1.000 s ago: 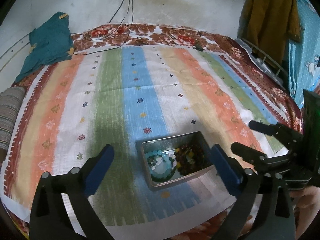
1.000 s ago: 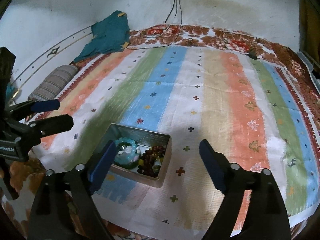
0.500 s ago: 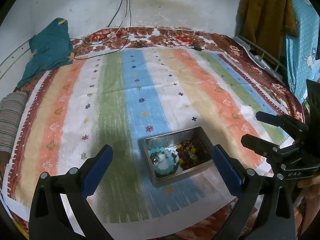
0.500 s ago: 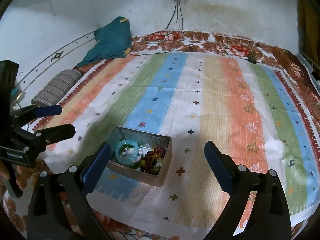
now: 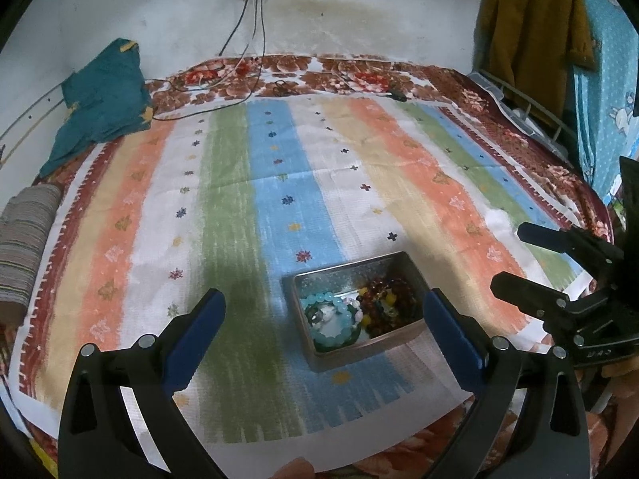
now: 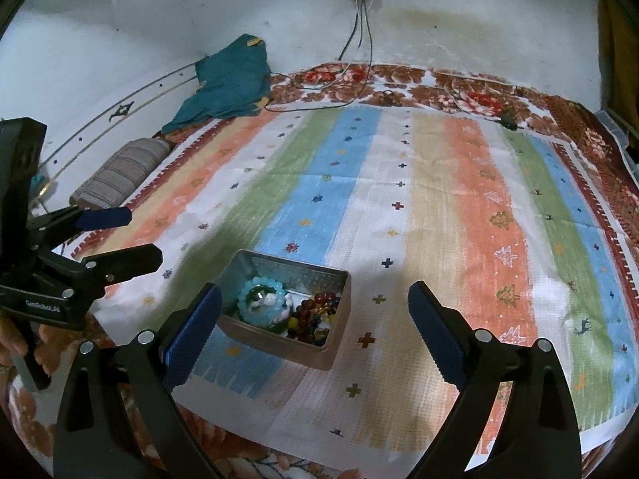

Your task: Organize jewelry

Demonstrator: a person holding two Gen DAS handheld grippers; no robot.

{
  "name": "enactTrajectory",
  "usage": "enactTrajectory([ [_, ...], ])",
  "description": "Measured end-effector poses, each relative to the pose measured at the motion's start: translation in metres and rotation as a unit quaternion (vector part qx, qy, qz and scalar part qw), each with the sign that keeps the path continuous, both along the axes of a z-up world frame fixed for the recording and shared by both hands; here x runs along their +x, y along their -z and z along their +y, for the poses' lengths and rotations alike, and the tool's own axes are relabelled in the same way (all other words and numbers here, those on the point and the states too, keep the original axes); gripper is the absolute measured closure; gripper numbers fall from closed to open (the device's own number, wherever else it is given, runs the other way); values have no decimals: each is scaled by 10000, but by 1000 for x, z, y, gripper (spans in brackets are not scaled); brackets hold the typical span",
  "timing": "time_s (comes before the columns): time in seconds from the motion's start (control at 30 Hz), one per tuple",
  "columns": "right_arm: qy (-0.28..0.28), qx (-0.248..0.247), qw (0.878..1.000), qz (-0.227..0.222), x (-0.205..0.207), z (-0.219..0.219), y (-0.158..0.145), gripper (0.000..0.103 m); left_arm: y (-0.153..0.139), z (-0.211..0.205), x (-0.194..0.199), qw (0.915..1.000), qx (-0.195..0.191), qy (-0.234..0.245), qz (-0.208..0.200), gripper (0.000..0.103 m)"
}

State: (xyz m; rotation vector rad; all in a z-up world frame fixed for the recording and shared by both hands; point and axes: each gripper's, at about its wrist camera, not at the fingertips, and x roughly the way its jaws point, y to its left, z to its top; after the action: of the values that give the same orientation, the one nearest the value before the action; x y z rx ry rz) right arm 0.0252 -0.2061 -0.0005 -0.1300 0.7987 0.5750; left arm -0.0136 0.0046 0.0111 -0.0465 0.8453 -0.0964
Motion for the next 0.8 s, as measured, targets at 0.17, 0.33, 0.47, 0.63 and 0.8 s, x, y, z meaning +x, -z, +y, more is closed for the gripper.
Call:
enactTrajectory([
  [0.17,-9,-4,10000,11,0,0,0,8,3,-3,2,9998,164,61,72,6],
  [0.33,-46,-14,10000,12,-2,2,-1,8,2,-8,1,9995,287,111,42,6],
  [0.47,-43,-10,10000,13,-3,2,-1,8,3,-7,2,9996,186,155,118,6],
  [0.63,-43,-9,10000,18,-2,2,-1,8,3,-12,-1,9994,193,280,119,6],
  [0.8,-48,12,10000,17,-4,3,-3,8,4,-13,-3,9993,182,293,109,6],
])
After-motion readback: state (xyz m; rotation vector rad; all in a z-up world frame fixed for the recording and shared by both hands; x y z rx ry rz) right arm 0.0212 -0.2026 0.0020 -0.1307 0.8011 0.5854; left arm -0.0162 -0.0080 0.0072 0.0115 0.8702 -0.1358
